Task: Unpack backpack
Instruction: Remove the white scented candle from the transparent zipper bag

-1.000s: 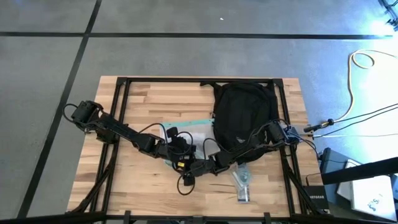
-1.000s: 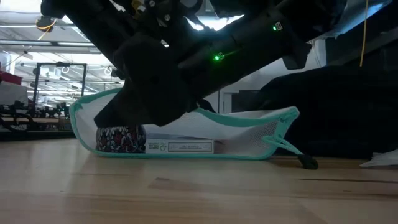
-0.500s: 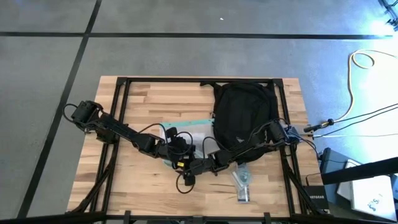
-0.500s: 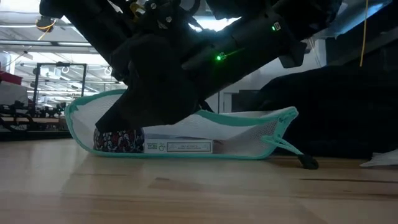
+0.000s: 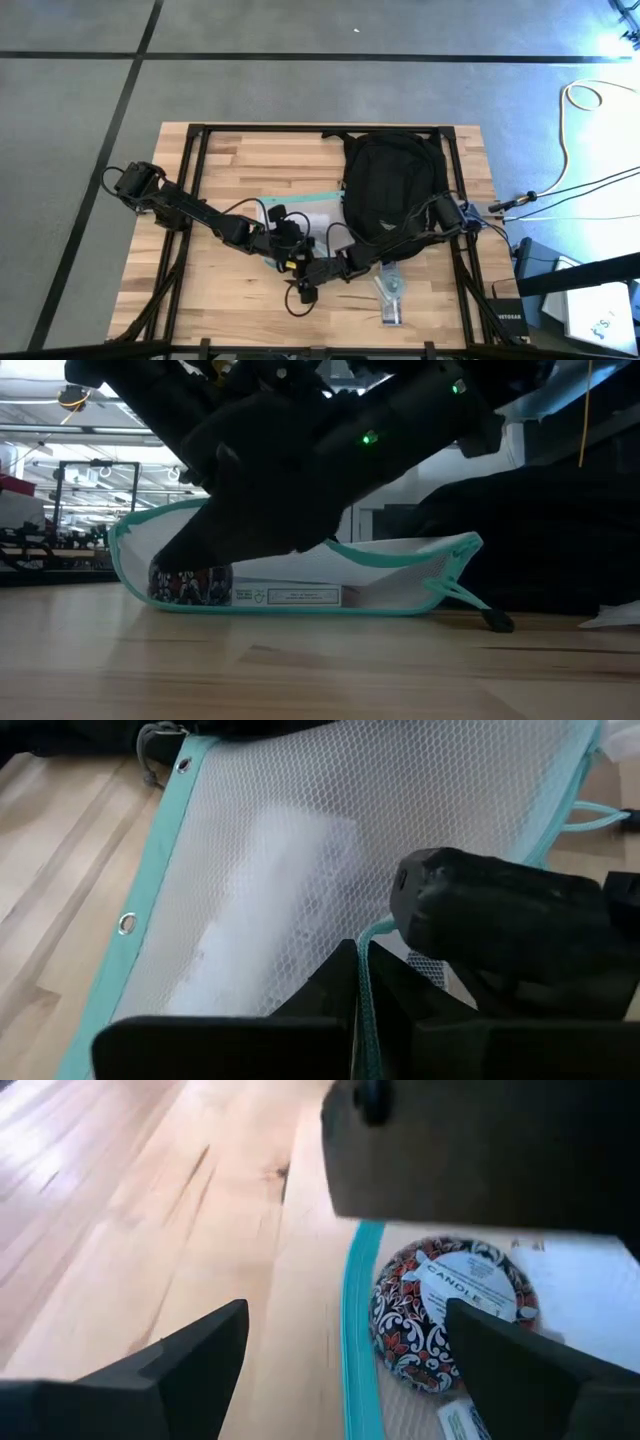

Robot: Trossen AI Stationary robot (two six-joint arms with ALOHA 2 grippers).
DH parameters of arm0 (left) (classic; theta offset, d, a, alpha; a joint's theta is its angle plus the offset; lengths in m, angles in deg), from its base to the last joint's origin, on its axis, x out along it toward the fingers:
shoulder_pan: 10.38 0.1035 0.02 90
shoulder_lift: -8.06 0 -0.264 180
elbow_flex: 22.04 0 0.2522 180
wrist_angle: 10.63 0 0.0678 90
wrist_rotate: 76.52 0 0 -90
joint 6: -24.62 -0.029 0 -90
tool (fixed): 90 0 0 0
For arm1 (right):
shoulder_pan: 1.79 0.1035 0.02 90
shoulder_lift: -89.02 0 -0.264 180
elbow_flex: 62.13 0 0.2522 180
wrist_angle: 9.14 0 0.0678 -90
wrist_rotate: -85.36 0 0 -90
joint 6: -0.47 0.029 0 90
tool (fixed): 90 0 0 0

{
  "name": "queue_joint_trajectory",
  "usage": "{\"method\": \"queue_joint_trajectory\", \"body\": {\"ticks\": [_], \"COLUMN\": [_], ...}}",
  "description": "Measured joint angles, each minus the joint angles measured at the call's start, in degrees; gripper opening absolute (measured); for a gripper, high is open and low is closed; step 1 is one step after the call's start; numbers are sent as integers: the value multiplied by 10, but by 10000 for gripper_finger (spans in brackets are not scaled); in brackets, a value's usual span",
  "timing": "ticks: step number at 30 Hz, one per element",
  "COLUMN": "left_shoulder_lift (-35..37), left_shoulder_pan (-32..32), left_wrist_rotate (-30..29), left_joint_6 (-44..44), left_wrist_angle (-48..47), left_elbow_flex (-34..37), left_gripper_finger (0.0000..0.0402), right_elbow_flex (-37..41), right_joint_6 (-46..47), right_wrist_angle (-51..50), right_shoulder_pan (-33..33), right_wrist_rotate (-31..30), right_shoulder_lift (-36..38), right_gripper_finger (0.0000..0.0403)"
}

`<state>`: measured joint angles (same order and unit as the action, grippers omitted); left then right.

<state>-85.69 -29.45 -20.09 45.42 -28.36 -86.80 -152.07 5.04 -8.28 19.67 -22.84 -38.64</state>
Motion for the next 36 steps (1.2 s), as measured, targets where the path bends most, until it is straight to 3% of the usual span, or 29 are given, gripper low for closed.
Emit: {"method": "queue_joint_trajectory", "body": {"ticks": [10,19,30,36], "left_shoulder_lift": [-1,1,1,0], "left_shoulder_pan": [0,4,6,6], "left_wrist_rotate": [-2,-3,-2,-1], "left_joint_6": [5,7,8,8], "left_wrist_angle": [0,11,6,5], "left_elbow_flex": [-1,-3,-2,-1], "left_gripper_finger": [0,0,0,0], "right_elbow_flex": [3,0,1,1], "right_joint_6": [58,117,129,158], "right_wrist_angle": [-134,-178,-184,-192], "right_shoulder_pan": [11,22,28,17], "right_wrist_rotate": [36,65,17,29], "right_shoulder_lift": [24,27,33,34], "right_gripper_finger": [317,315,254,266]}}
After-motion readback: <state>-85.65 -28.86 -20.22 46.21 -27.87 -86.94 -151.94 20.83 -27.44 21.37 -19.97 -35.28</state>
